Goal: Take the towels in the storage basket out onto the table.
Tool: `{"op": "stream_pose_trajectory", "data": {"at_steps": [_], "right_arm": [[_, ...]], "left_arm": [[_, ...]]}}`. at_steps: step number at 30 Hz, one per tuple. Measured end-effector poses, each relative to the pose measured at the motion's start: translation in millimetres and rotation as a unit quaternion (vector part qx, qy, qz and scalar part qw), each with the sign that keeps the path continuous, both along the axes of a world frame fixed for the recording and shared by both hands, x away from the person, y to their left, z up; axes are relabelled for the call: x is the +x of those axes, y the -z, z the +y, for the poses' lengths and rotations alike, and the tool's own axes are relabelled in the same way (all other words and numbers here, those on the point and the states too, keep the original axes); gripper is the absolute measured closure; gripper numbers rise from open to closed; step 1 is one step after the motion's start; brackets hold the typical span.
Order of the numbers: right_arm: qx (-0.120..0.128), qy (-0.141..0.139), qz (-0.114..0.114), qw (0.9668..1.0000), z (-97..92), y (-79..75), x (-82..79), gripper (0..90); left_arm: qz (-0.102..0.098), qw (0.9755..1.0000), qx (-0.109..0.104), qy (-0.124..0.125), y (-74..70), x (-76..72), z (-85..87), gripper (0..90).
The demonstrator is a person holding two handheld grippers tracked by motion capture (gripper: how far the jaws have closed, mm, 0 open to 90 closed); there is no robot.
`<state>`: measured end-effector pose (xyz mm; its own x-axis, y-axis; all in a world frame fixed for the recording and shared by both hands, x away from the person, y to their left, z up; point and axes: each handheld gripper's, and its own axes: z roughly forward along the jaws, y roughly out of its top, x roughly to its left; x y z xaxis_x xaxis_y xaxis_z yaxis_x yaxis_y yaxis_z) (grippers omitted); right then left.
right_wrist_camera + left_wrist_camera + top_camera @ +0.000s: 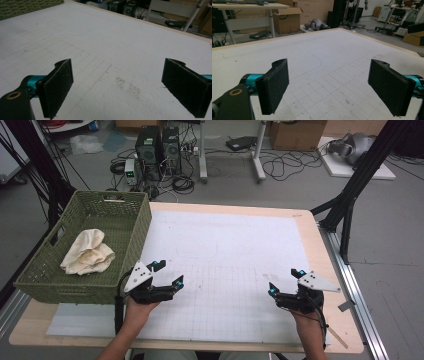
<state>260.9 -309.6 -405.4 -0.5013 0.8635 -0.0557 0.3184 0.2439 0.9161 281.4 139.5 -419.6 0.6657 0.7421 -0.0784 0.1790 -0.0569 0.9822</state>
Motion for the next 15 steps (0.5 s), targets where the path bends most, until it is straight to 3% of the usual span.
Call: {"op": "stream_pose_trajectory", "data": {"at_steps": [15], "right_arm": [[0.007, 0.000, 0.005, 1.0000, -3.2, 1.3, 0.3, 9.6]], "left_arm": [[0.005, 1.0000, -0.006, 0.006, -1.2, 0.3, -4.6, 17.4]]}}
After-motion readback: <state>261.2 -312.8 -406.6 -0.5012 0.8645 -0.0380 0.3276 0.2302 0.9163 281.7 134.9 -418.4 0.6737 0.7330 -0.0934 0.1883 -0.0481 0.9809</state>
